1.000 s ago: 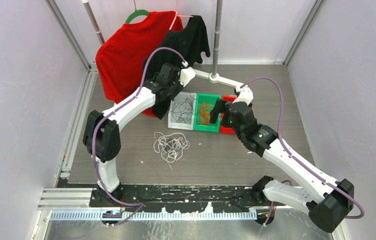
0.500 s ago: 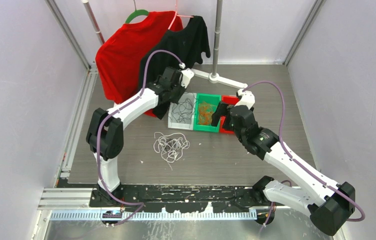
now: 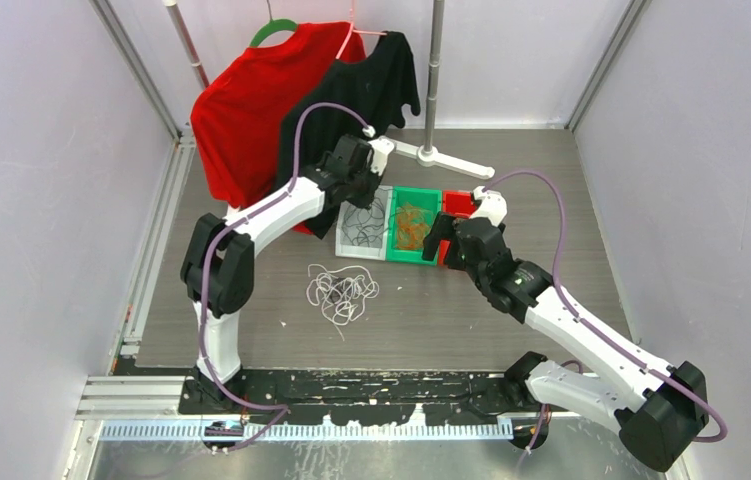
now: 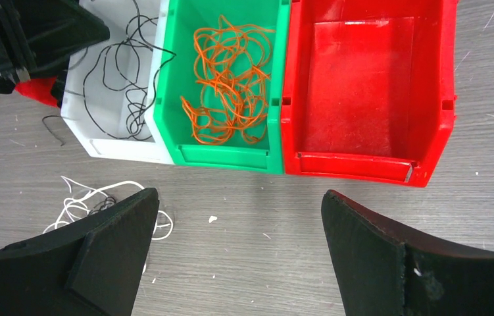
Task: Untangle the cables
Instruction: Place the cable in the bin.
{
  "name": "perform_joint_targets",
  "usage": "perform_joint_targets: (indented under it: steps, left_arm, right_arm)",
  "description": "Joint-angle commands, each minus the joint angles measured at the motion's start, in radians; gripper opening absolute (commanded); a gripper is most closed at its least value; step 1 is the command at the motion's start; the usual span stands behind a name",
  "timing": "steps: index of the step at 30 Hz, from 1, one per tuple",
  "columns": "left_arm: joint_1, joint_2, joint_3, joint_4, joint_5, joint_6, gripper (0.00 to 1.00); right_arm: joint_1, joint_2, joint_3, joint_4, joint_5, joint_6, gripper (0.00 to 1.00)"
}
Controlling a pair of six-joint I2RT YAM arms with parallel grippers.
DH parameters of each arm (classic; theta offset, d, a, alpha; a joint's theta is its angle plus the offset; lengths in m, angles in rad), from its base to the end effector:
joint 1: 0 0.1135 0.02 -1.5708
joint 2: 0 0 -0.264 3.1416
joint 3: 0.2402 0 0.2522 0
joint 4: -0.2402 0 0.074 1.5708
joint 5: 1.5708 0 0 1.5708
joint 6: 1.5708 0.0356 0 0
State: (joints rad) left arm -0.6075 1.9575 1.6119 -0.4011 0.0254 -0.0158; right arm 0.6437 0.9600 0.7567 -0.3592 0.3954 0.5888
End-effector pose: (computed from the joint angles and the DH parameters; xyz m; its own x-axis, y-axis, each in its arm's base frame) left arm 0.3696 -0.2581 0.2570 -0.5669 0.3749 -0.7336 0.5771 0.8162 -0.0288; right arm 0.1770 0.1157 0.2821 -0.5176 0.2524 -0.8176 -0.0069 0.9542 0.2990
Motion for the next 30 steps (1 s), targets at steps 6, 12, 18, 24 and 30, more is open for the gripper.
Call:
perform_joint_targets:
  steps: [6,12,18,24,30]
  left_arm:
    - [-0.009,0.021,0.124,0.012,0.042,-0.082,0.00]
    - [0.011,0.006,0.034,0.052,0.002,-0.013,0.00]
    - [0.067,0.018,-0.035,0.113,-0.076,0.079,0.00]
    - [0.086,0.007,-0.066,0.116,-0.068,0.094,0.30]
    - [0.091,-0.051,-0.051,0.040,0.034,0.093,0.65]
  right_arm:
    - [-0.007,-0.004,-0.018,0.062,-0.015,0.050,0.98]
    - [-0.006,-0.017,-0.019,0.055,-0.013,0.049,0.98]
    - [-0.007,-0.030,-0.018,0.039,-0.009,0.051,0.98]
    - [-0.006,-0.041,-0.018,0.027,-0.006,0.055,0.98]
    - [-0.006,-0.033,-0.017,0.030,-0.010,0.054,0.98]
